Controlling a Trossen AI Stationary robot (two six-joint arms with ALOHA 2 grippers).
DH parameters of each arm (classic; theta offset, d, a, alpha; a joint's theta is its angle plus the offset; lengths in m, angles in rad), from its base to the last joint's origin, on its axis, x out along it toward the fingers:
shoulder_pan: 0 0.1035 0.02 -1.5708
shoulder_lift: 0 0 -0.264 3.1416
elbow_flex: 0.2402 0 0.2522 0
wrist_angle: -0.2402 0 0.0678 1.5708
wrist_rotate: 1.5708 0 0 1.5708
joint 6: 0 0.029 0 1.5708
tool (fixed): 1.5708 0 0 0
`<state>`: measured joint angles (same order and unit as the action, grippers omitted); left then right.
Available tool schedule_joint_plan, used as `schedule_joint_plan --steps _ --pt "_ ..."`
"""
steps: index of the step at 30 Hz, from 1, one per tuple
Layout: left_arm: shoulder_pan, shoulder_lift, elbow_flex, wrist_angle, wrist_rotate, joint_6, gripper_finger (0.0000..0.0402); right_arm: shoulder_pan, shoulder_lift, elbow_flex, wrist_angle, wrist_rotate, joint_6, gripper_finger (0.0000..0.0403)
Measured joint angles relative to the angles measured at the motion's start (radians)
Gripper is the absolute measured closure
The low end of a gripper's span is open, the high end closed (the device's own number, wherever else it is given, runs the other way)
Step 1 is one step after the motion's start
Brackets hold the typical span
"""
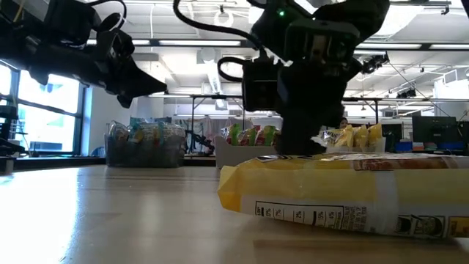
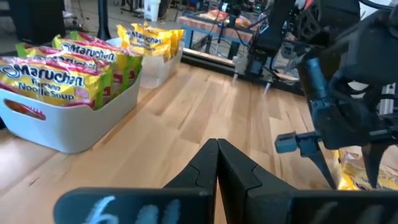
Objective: Sort Maruchan noodles
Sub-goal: Put the yellow noodle pack into the transparent bin
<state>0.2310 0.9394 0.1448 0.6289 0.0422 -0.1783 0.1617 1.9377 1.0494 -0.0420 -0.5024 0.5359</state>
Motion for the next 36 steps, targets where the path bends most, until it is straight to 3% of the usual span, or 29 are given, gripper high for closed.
schedule_joint_plan --steps 6,15,21,28,36 --pt "0.000 0.006 0.000 0.023 -0.002 0.002 0.0401 -0.007 0.002 0.012 0.005 0.032 -0.045 0.0226" --pt "-0.006 0.006 0.000 0.020 -0.002 0.005 0.0401 -0.013 0.002 0.012 0.007 -0.003 -0.036 0.0384" --pt "-0.006 0.006 0.000 0.019 -0.002 0.005 0.0401 -0.031 -0.004 0.011 0.002 0.012 -0.013 0.0395" --pt "-0.012 0.006 0.000 0.011 -0.002 -0.001 0.0401 -0.072 -0.094 0.011 -0.101 0.193 0.014 0.0403" --pt "-0.018 0.006 0.000 0.015 -0.003 -0.002 0.0401 -0.083 -0.194 -0.003 -0.335 0.540 0.196 0.0403"
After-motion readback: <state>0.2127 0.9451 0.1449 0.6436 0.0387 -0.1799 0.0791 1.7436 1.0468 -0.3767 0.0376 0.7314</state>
